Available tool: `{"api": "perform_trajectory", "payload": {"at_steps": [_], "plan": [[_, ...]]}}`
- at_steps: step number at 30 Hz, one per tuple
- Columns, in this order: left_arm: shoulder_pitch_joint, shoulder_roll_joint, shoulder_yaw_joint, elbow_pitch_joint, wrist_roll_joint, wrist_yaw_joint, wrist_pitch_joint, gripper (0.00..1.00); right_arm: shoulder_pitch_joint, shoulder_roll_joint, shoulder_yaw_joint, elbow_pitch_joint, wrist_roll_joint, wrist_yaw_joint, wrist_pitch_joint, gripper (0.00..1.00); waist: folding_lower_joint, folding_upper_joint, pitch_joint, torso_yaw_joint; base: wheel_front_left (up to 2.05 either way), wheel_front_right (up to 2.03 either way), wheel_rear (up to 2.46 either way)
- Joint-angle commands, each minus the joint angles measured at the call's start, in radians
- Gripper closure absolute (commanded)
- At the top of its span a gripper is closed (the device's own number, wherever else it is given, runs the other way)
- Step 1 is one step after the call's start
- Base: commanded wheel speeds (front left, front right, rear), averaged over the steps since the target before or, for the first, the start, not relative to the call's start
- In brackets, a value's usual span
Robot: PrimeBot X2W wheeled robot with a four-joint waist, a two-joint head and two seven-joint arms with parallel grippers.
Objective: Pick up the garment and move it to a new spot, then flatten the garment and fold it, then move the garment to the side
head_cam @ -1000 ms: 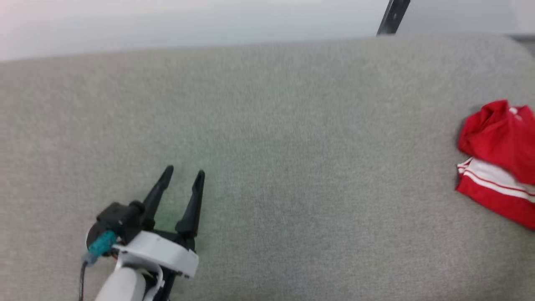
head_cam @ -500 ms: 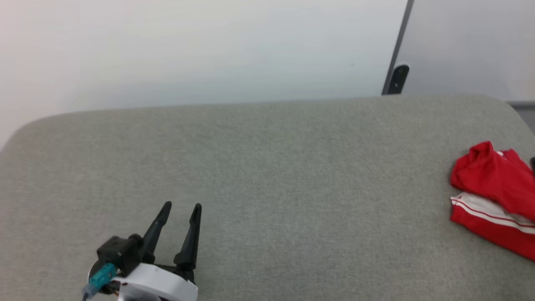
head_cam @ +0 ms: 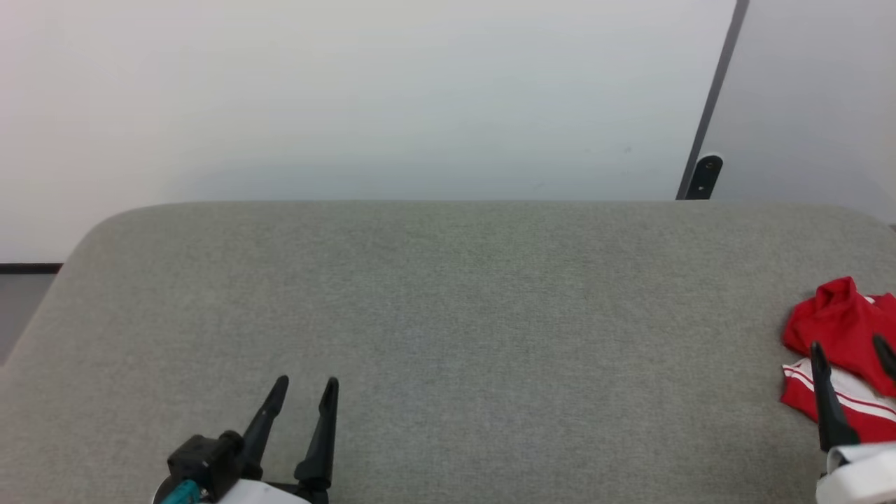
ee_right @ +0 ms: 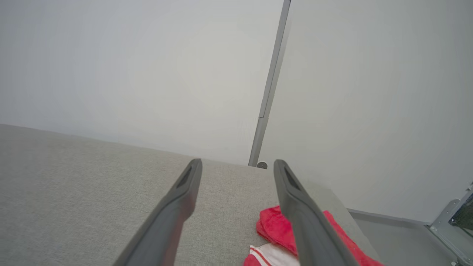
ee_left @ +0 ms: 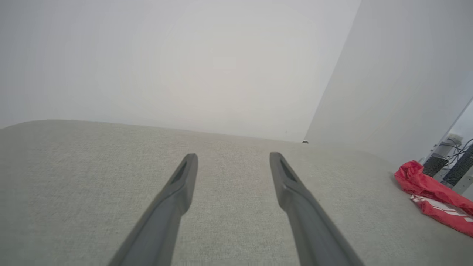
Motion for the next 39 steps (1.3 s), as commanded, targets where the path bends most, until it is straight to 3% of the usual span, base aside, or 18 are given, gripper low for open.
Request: {"api": "perform_trajectory", "payload": {"at_steps": [1, 7, 12, 23, 39], "plan": [[0.012, 0.0, -0.001, -0.006, 0.012, -0.002, 0.0, 0.0, 0.029, 0.024, -0.023, -0.004, -0.009, -0.001, -0.007, 0.0, 0.0, 0.0, -0.006, 0.009, 0.0, 0.0, 0.0], [0.021, 0.0, 0.015, -0.022, 0.029, -0.002, 0.0, 0.0, 0.084, 0.088, -0.04, -0.047, -0.024, -0.001, -0.009, 0.0, 0.0, 0.0, -0.009, 0.019, 0.0, 0.0, 0.0], [0.023, 0.006, 0.033, -0.039, 0.034, -0.002, 0.0, 0.0, 0.088, 0.103, -0.028, -0.058, -0.027, -0.001, -0.009, 0.0, 0.0, 0.0, -0.011, 0.022, 0.0, 0.0, 0.0], [0.042, 0.023, 0.044, -0.046, 0.02, -0.002, 0.0, 0.0, 0.063, 0.108, 0.017, -0.059, -0.032, -0.001, -0.009, 0.0, 0.0, 0.0, -0.018, 0.031, 0.0, 0.0, 0.0], [0.055, 0.018, 0.052, -0.034, 0.014, -0.002, 0.0, 0.0, 0.049, 0.11, 0.0, -0.028, -0.029, -0.001, -0.009, 0.0, 0.0, 0.0, -0.022, 0.043, 0.0, 0.0, 0.0]]}}
